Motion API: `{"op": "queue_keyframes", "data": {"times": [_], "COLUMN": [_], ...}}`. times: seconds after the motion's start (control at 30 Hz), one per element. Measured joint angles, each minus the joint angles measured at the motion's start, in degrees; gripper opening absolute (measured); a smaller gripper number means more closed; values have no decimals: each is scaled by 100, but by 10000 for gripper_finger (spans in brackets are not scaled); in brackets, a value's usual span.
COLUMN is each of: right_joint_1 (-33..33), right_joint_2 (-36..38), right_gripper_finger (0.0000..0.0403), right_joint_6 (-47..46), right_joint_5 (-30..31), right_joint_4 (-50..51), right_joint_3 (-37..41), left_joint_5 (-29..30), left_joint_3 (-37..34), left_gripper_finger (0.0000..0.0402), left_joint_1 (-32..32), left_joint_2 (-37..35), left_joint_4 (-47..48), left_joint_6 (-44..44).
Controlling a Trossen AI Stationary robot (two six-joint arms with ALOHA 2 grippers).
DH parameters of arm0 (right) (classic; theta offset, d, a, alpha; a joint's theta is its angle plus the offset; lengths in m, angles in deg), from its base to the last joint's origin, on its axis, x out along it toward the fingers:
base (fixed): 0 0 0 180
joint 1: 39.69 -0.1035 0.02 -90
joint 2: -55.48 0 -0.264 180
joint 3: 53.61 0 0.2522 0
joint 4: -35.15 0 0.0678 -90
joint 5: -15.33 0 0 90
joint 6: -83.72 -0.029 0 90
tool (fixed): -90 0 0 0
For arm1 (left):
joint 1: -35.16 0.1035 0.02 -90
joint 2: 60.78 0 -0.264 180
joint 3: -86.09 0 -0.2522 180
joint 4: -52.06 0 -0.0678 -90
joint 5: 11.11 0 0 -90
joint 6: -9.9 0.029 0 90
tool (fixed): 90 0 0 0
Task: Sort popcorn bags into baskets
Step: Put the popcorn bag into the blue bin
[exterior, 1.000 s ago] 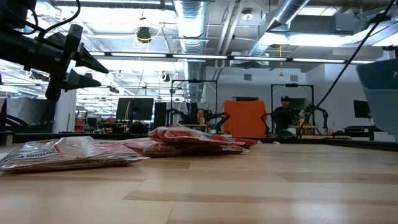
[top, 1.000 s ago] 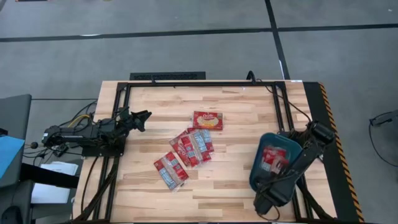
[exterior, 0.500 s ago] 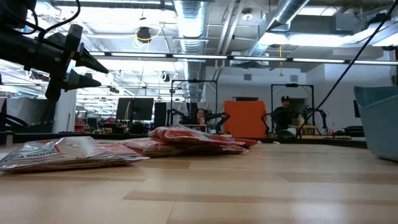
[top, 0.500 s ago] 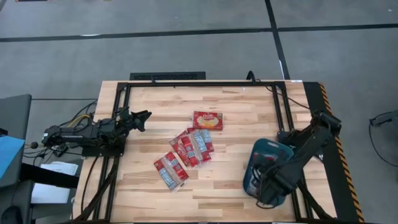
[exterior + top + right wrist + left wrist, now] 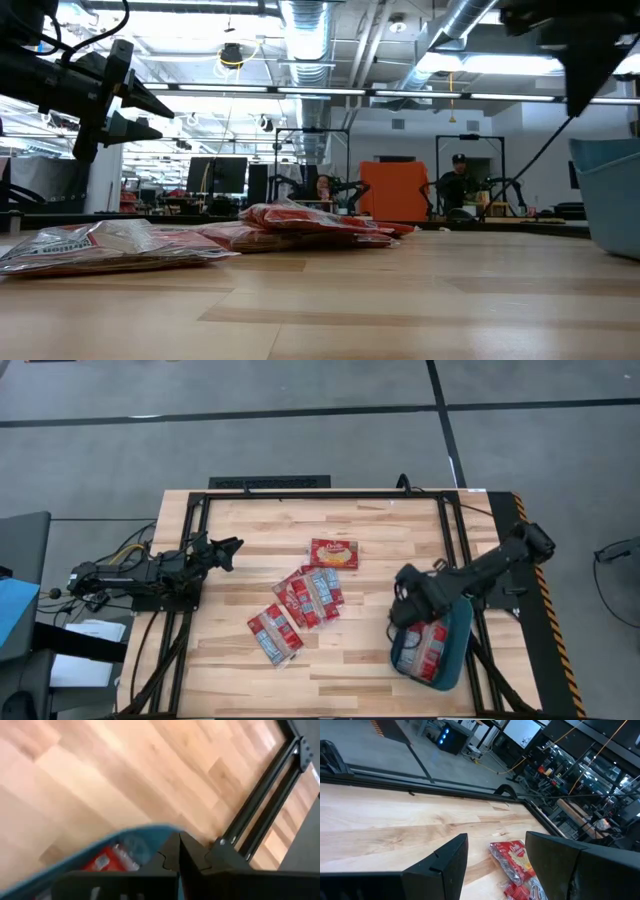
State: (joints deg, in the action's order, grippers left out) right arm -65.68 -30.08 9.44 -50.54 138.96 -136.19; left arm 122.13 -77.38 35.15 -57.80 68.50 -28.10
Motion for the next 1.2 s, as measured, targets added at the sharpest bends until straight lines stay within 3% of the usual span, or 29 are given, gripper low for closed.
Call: {"op": "queue_keyframes", "data": {"times": [0.27, 0.4, 0.57, 0.7, 0.83, 1.0, 1.2], "right_joint_1": [935, 1226, 961, 569, 259, 40, 188], "right_joint_2": [206, 184, 81, 88, 120, 258, 288], "right_gripper_finger": [17, 16, 9, 20, 28, 19, 20], "right_joint_6": [434, 765, 1187, 1236, 897, 524, 1049], "right_joint_5": [-77, -893, -1931, -2148, -1942, -1134, 236], "right_joint_4": [0, -11, -115, -225, 24, -11, -1374], "right_joint_3": [436, 990, 1211, 984, 751, 155, -841], "left_joint_5": [14, -44, -74, -48, -43, -43, -41], "left_joint_3": [0, 0, 0, 0, 0, 0, 0], "left_gripper_finger": [187, 187, 187, 187, 187, 187, 187], "left_joint_1": [0, 0, 0, 0, 0, 0, 0], "left_joint_2": [0, 0, 0, 2, 2, 2, 2], "left_joint_4": [2, 0, 0, 2, 2, 2, 2], "left_joint_6": [28, 28, 30, 87, 159, 152, -13]}}
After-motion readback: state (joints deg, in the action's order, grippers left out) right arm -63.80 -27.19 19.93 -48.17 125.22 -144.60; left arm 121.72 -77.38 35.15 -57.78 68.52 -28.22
